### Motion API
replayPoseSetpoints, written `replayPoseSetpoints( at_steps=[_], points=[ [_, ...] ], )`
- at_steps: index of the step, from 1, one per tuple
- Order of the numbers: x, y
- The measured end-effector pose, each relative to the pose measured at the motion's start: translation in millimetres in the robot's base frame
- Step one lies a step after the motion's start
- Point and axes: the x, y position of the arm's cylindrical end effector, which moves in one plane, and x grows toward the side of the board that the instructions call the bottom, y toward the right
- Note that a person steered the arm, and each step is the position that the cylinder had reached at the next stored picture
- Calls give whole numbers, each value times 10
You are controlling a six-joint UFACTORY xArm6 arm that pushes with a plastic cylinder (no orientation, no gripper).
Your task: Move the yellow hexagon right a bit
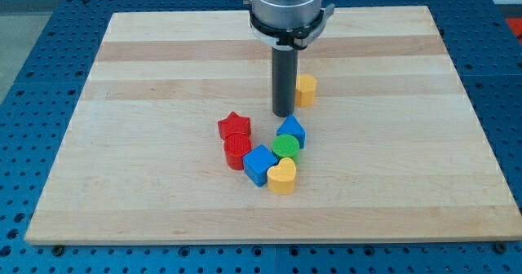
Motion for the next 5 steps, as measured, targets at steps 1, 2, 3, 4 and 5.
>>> replayPoseSetpoints(
  at_steps=[1, 2, 3, 4, 5],
  points=[
    [240, 39],
    [454, -11],
    [-76, -89],
    [-90, -89],
    [-542, 89]
  ],
)
